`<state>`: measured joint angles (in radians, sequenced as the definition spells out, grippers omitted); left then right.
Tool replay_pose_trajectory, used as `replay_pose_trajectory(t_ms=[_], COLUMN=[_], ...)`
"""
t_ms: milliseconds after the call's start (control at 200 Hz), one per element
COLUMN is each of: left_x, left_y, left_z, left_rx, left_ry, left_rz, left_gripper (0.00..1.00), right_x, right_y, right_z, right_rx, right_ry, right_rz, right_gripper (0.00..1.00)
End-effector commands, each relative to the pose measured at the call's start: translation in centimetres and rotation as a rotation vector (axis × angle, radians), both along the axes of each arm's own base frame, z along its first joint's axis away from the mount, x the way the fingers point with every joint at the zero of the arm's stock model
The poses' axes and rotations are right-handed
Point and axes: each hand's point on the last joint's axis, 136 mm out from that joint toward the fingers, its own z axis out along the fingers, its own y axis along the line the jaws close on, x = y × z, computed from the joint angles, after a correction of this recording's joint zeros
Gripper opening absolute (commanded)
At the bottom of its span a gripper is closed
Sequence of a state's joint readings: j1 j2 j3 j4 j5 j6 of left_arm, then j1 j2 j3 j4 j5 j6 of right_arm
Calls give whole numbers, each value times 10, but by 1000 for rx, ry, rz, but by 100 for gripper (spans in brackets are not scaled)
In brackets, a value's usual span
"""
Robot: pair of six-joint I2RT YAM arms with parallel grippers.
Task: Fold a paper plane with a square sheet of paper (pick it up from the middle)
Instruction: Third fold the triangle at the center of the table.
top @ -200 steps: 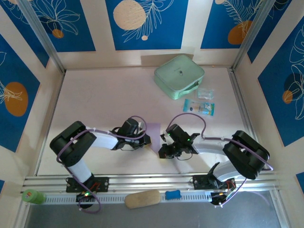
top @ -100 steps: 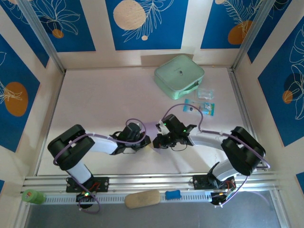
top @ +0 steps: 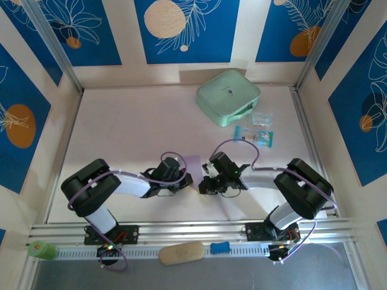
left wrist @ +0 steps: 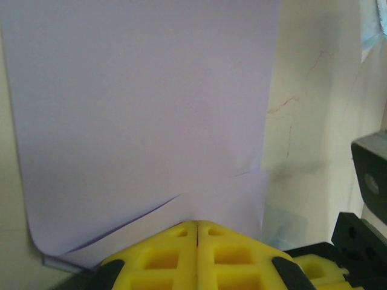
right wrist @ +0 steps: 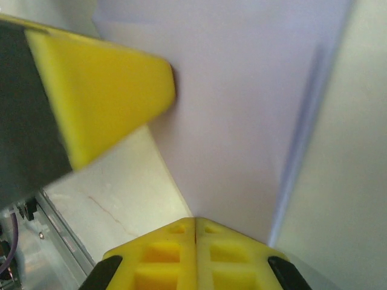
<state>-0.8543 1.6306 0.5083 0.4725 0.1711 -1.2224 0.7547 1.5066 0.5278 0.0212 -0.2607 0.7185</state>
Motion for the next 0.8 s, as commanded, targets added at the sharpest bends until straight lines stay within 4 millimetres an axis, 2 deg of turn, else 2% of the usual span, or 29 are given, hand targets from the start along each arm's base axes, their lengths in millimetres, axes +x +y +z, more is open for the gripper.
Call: replay_pose_trajectory(t_ms=[0,205,320,410,490,600,720,795], left_x=[-5,-5,-5,-5,-5,-5,-2,1], left_y=[16,15,14,14,14,13,11,5], left_z=[-17,-16,-16,-16,-15,-14,-9,2], left_rx=[74,70,69,68,67,68,60,43], left_ry=[15,18,18,18,17,12,-2,-39], left_rz=[22,17,17,14,11,5,-12,-44], left_gripper=[0,0,0,0,0,0,0,5], right_x=[-19,-2,10,19,21,9,-3,-4], right_y=[-23,-3,10,15,12,1,-12,-17], right_z=[-10,25,32,25,10,-12,-24,-26], right_rx=[-74,1,24,11,-16,-47,-65,-70], right_ry=[70,5,-15,-13,12,57,75,81], right_rz=[-25,3,23,20,2,-8,-25,-36], right_gripper=[2,2,2,2,2,2,2,2])
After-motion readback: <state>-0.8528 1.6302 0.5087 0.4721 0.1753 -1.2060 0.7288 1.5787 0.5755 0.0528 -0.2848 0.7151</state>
